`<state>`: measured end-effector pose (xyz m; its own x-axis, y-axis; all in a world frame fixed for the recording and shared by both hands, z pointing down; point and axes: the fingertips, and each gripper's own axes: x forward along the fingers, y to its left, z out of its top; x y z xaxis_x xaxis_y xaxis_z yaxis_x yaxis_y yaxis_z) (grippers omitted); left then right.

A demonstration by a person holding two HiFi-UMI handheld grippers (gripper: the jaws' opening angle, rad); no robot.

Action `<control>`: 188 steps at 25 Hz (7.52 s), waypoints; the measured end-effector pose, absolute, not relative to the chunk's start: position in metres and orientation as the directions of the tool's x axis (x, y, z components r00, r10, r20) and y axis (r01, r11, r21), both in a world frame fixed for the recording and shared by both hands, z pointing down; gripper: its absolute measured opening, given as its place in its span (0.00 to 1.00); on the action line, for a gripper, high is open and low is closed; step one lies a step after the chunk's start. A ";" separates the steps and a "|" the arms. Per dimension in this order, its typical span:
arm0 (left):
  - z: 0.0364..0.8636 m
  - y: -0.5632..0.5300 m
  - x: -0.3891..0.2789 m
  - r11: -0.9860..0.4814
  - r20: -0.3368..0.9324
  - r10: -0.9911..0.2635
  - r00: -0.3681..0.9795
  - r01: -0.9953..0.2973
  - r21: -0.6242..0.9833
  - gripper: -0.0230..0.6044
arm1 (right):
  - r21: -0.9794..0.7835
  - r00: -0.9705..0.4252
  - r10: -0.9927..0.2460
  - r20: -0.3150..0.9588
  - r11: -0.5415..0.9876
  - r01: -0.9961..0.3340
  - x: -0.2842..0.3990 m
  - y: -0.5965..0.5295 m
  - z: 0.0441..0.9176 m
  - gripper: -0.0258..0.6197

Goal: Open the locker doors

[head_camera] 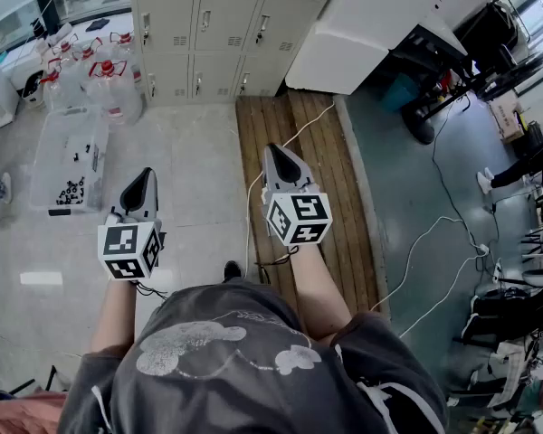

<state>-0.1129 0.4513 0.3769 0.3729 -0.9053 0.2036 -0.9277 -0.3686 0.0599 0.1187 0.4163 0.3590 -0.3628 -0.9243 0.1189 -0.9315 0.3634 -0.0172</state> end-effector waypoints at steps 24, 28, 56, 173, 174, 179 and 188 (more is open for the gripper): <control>0.391 0.427 -0.062 -0.312 0.250 -0.915 0.316 -0.948 0.060 0.05 | -0.109 -0.401 -0.908 0.120 0.389 -0.915 0.178 0.386 0.380 0.09; 0.386 0.412 -0.044 -0.302 0.240 -0.922 0.303 -0.952 0.043 0.05 | -0.132 -0.421 -0.902 0.094 0.408 -0.903 0.195 0.371 0.381 0.10; 0.419 0.141 -0.039 -0.402 0.272 -0.879 0.392 -0.915 0.020 0.05 | -0.251 -0.331 -0.902 0.276 0.265 -0.931 0.194 0.138 0.455 0.52; 0.626 -0.253 0.127 -0.570 0.532 -0.642 0.552 -0.808 0.151 0.05 | -0.072 0.003 -0.899 0.439 -0.038 -0.997 0.288 -0.373 0.656 0.29; 0.624 -0.254 0.128 -0.574 0.531 -0.641 0.554 -0.806 0.146 0.05 | -0.071 0.000 -0.898 0.441 -0.035 -0.997 0.289 -0.370 0.656 0.29; 0.615 -0.256 0.132 -0.591 0.521 -0.644 0.561 -0.796 0.127 0.05 | -0.056 -0.011 -0.890 0.456 -0.017 -0.998 0.299 -0.353 0.654 0.29; 0.614 -0.247 0.140 -0.620 0.524 -0.622 0.582 -0.775 0.125 0.05 | -0.075 0.017 -0.886 0.463 -0.059 -0.995 0.318 -0.323 0.654 0.29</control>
<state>0.1404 -0.2467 0.6144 0.5820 -0.6216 0.5243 -0.7746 -0.6200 0.1248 0.3176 -0.3229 0.6542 0.0174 -0.8864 0.4626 -0.9955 -0.0586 -0.0748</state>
